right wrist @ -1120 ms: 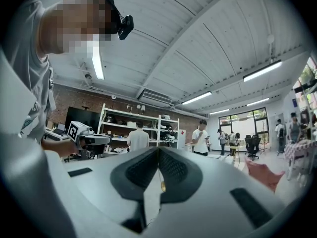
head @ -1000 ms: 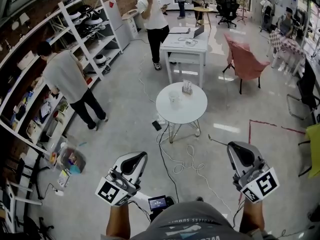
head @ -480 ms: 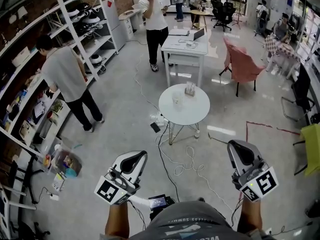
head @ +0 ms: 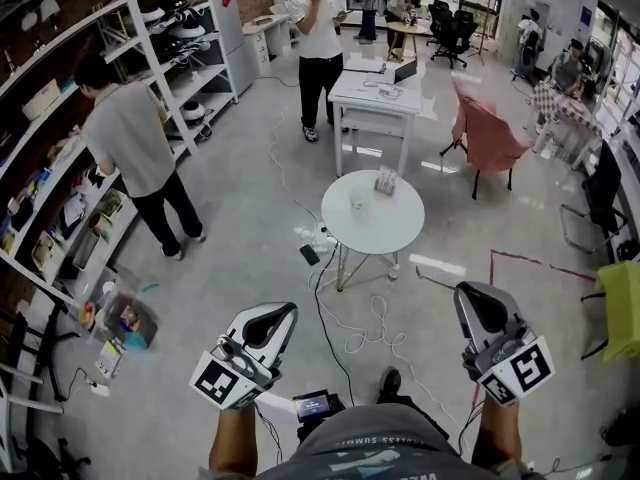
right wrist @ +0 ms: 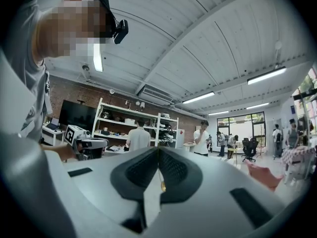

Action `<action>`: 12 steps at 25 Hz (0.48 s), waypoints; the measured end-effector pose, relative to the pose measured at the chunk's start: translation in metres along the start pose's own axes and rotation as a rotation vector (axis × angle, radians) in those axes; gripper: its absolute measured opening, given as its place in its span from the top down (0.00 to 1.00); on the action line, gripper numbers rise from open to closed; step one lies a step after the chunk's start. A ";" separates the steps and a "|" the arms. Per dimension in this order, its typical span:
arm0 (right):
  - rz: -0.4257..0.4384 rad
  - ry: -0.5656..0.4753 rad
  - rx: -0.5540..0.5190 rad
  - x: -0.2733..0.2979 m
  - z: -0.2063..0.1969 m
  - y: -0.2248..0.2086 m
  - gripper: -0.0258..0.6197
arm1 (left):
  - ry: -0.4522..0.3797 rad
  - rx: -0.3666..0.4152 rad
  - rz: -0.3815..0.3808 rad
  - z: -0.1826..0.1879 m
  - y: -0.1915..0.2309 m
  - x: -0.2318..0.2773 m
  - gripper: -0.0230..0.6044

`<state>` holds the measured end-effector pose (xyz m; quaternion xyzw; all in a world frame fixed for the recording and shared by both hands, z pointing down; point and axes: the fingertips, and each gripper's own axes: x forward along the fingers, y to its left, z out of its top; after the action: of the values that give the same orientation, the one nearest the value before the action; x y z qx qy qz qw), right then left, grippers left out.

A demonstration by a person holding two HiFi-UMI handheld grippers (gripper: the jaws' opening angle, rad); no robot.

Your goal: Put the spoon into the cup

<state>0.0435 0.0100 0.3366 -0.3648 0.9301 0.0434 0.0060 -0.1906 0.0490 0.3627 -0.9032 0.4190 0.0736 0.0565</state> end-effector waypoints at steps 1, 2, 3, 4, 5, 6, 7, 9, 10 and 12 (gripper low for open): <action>0.004 0.000 0.002 0.002 -0.001 -0.002 0.95 | 0.005 0.001 0.003 -0.001 0.001 0.002 0.96; 0.009 0.000 0.005 0.003 -0.001 -0.005 0.95 | 0.009 0.002 0.006 -0.001 0.002 0.004 0.96; 0.014 -0.001 0.008 0.005 -0.002 -0.009 0.95 | 0.013 0.004 0.011 -0.001 0.003 0.008 0.96; 0.019 -0.002 0.011 0.008 -0.003 -0.013 0.95 | 0.015 0.006 0.016 -0.001 0.004 0.012 0.96; 0.024 -0.003 0.015 0.010 -0.004 -0.019 0.95 | 0.018 0.007 0.022 -0.001 0.005 0.016 0.96; 0.029 -0.004 0.019 0.013 -0.005 -0.024 0.95 | 0.023 0.006 0.029 -0.001 0.005 0.020 0.96; 0.034 -0.007 0.024 0.015 -0.006 -0.031 0.95 | 0.030 0.007 0.034 -0.002 0.006 0.025 0.96; 0.049 -0.020 0.031 0.020 -0.007 -0.043 0.95 | 0.044 0.018 0.043 -0.003 0.006 0.035 0.96; 0.056 -0.026 0.036 0.022 -0.008 -0.049 0.95 | 0.049 0.024 0.048 -0.003 0.007 0.042 0.96; 0.070 -0.031 0.045 0.025 -0.010 -0.062 0.95 | 0.054 0.030 0.058 -0.002 0.006 0.055 0.96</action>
<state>0.0677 -0.0529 0.3409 -0.3311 0.9428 0.0281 0.0272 -0.1600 0.0033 0.3546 -0.8913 0.4477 0.0444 0.0567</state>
